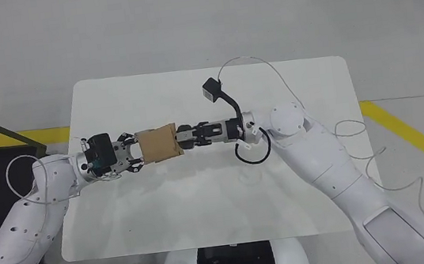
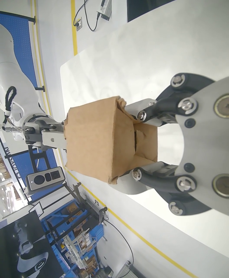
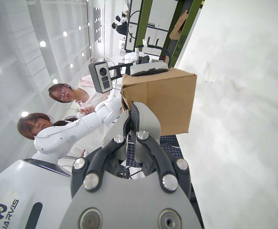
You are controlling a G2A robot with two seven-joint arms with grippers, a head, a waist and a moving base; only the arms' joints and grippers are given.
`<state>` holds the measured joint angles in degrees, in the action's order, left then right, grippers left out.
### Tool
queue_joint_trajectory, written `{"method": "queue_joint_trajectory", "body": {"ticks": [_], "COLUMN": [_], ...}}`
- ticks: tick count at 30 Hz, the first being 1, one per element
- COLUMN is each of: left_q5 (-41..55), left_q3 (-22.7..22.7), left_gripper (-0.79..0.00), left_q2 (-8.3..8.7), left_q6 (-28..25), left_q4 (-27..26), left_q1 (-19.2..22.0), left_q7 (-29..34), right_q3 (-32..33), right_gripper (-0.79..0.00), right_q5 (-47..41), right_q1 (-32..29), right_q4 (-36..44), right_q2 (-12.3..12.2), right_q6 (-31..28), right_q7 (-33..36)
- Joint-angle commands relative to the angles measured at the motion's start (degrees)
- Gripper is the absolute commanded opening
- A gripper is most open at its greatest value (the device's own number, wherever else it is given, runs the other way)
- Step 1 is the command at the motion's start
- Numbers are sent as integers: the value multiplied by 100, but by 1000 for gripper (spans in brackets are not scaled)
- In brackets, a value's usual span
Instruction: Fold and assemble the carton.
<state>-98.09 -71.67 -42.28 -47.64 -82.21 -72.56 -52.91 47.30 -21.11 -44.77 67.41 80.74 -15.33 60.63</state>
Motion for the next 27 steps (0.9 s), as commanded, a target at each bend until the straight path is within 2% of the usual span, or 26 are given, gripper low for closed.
{"method": "queue_joint_trajectory", "body": {"ticks": [1, 20, 27], "left_q5": [-7, -14, -9], "left_q3": [7, 93, 100], "left_gripper": [-554, -551, -551], "left_q2": [-1, -13, -16], "left_q6": [-5, -72, -66], "left_q4": [2, -10, 2], "left_q1": [6, 52, 75], "left_q7": [-3, -68, -50], "right_q3": [5, 131, 48], "right_gripper": [-785, -785, -785], "right_q5": [8, 203, 162], "right_q1": [10, 117, 168], "right_q4": [-6, -216, -235], "right_q2": [-1, 24, 64], "right_q6": [-3, -223, -251], "right_q7": [44, -357, -211]}}
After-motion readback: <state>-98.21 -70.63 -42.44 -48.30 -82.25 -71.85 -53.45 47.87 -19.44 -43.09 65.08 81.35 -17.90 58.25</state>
